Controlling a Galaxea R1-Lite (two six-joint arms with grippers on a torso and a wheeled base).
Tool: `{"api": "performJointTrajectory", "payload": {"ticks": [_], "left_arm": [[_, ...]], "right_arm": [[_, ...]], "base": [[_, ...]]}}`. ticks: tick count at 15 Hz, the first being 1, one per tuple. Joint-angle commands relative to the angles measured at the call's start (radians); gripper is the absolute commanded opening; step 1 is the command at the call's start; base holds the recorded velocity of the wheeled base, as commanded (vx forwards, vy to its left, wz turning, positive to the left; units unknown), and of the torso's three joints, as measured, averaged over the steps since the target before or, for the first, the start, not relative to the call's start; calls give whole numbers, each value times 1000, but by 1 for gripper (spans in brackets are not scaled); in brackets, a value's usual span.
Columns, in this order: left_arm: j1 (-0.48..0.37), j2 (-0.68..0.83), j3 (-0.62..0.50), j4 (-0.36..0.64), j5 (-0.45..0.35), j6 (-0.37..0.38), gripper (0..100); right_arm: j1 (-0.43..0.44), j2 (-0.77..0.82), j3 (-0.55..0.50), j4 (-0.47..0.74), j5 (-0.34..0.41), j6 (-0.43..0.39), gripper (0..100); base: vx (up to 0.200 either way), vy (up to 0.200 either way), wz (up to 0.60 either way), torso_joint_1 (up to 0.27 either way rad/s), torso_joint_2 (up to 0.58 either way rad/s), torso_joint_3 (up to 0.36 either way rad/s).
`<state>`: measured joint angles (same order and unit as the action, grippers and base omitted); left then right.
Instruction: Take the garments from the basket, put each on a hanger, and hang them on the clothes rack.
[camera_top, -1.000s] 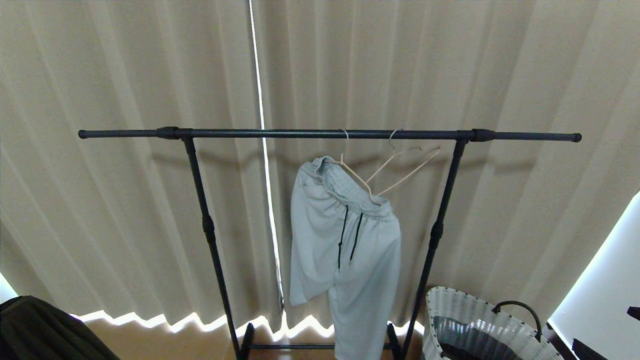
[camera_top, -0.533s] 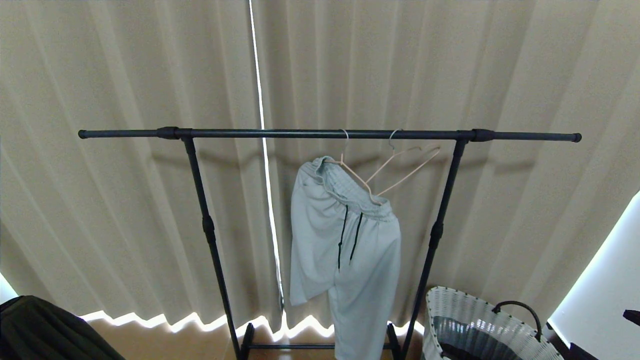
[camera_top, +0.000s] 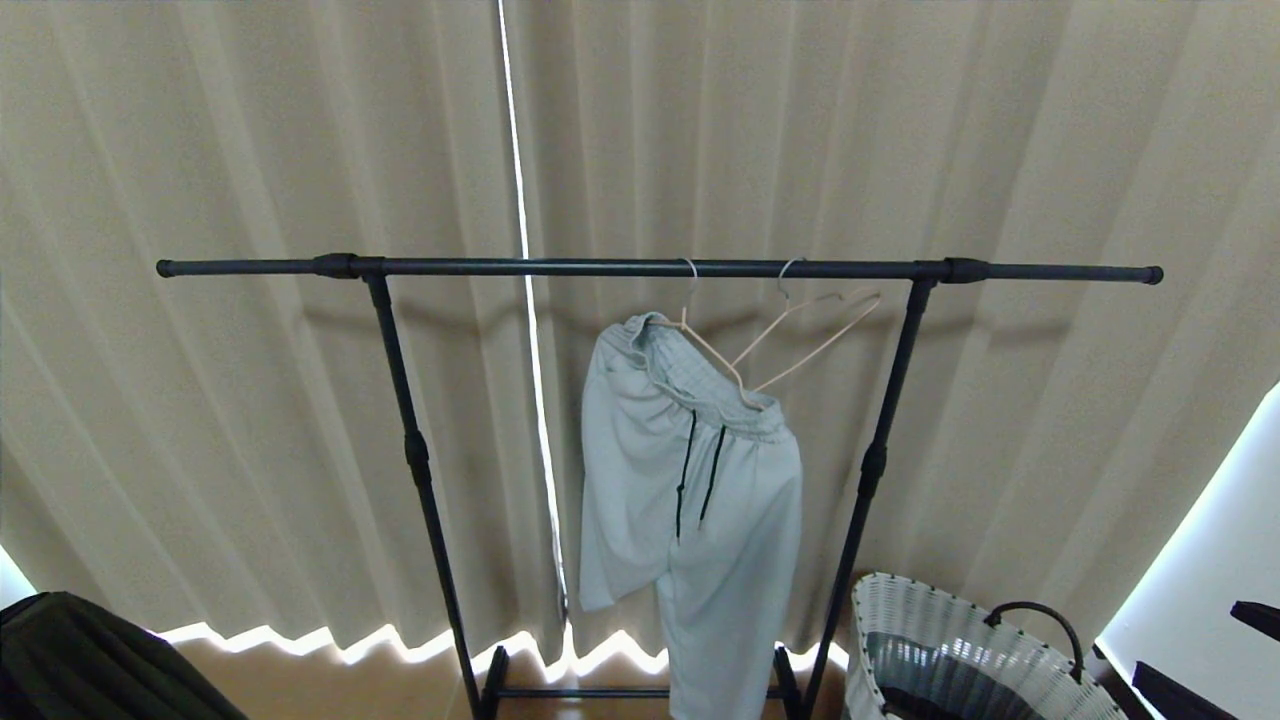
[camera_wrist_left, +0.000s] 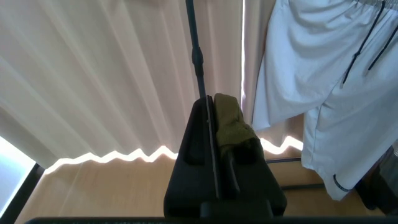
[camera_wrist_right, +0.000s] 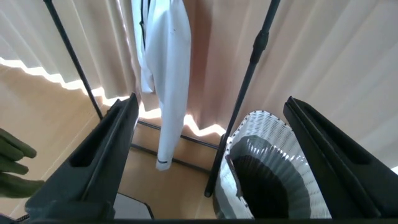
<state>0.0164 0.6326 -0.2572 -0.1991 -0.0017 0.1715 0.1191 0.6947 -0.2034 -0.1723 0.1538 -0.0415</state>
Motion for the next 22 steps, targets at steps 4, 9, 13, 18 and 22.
{"api": "performJointTrajectory", "payload": {"ticks": [4, 9, 13, 18, 22], "left_arm": [[0, 3, 3, 0, 0, 0, 0], [0, 3, 4, 0, 0, 0, 0], [0, 3, 4, 0, 0, 2, 0], [-1, -1, 26, 0, -1, 5, 0], [-49, -17, 58, 0, 0, 14, 0]], "right_arm": [[1, 3, -1, 2, 0, 0, 100], [1, 3, -1, 2, 0, 0, 100], [1, 3, -1, 2, 0, 0, 100], [1, 6, -1, 5, -2, 2, 100], [-1, 143, -19, -3, -2, 74, 100]], "base": [[100, 0, 0, 1, 2, 2], [200, 0, 0, 3, -3, 2], [200, 0, 0, 2, 2, 5], [160, 0, 0, 2, 3, 1], [0, 0, 0, 0, 0, 0]]}}
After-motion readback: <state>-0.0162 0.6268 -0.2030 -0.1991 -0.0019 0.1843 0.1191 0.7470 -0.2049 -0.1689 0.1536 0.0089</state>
